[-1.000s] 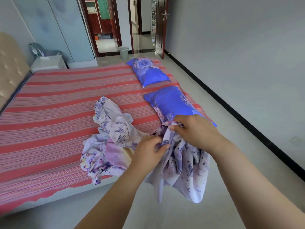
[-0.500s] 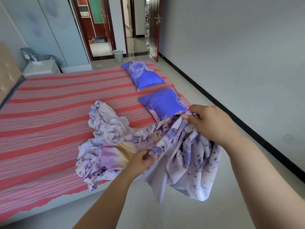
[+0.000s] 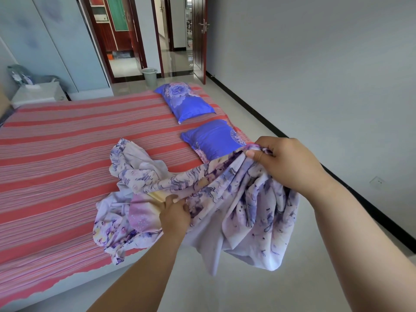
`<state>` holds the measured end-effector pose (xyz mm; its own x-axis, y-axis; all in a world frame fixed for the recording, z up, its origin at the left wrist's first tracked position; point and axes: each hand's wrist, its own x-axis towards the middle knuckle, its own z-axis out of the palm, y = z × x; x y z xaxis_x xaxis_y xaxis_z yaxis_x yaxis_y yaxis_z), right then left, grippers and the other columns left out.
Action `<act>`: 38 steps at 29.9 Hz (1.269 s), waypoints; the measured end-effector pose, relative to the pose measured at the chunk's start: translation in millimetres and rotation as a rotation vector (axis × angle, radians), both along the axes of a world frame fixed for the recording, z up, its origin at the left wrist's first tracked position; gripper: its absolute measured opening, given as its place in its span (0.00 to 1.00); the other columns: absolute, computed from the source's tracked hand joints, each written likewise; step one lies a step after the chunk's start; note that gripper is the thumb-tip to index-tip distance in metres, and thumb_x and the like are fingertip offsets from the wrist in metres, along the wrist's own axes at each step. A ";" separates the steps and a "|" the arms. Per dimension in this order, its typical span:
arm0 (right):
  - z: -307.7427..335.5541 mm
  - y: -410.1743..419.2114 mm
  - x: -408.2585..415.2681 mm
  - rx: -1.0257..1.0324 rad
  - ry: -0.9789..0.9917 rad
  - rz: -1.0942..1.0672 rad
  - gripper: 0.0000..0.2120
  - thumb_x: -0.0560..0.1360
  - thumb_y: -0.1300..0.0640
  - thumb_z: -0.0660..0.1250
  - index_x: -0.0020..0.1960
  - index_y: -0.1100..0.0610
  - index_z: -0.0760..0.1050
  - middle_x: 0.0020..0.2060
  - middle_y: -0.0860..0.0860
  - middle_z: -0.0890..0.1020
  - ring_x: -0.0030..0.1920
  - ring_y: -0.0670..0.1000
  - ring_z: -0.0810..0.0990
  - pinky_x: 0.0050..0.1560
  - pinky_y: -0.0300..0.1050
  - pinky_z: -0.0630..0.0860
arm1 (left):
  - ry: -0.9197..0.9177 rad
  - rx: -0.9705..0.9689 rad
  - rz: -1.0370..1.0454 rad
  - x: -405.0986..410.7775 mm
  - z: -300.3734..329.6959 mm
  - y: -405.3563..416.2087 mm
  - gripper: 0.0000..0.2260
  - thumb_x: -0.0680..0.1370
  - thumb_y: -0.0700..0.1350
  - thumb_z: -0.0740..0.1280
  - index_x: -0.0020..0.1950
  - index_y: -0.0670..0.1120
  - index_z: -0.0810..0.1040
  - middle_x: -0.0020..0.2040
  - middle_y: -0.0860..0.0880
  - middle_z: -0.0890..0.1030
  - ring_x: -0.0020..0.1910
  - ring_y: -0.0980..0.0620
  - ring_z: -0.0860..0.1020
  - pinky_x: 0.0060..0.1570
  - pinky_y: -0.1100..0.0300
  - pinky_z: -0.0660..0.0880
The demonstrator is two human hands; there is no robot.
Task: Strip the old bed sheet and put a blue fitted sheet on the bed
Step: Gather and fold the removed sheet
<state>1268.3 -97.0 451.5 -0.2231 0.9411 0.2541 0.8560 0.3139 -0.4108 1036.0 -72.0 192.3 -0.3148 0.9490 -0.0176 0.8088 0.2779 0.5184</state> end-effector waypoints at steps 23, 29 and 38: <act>3.6 -6.0 23.0 0.006 0.103 -0.026 0.17 0.77 0.45 0.63 0.40 0.58 0.74 0.30 0.56 0.73 0.33 0.55 0.69 0.33 0.46 0.66 | -0.117 0.425 0.014 -30.4 22.5 30.3 0.15 0.78 0.34 0.61 0.63 0.40 0.78 0.61 0.41 0.79 0.60 0.40 0.75 0.58 0.53 0.72; 1.6 -4.9 22.0 0.020 0.113 -0.016 0.17 0.77 0.45 0.63 0.40 0.59 0.74 0.29 0.55 0.72 0.34 0.56 0.70 0.35 0.49 0.70 | -0.090 0.419 -0.043 -13.0 10.8 0.8 0.07 0.76 0.33 0.65 0.49 0.37 0.82 0.48 0.40 0.81 0.42 0.39 0.80 0.40 0.56 0.73; 2.6 -9.3 16.6 0.027 0.099 0.010 0.17 0.77 0.45 0.63 0.41 0.58 0.75 0.31 0.56 0.75 0.36 0.57 0.72 0.37 0.51 0.73 | -0.038 0.350 -0.032 8.6 4.9 -0.5 0.21 0.70 0.28 0.65 0.61 0.40 0.80 0.47 0.38 0.79 0.46 0.37 0.76 0.42 0.49 0.76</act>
<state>1284.9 -106.3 454.1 -0.2051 0.9314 0.3007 0.8086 0.3343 -0.4841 1044.6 -72.6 197.2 -0.2897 0.9090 0.2997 0.7928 0.0525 0.6072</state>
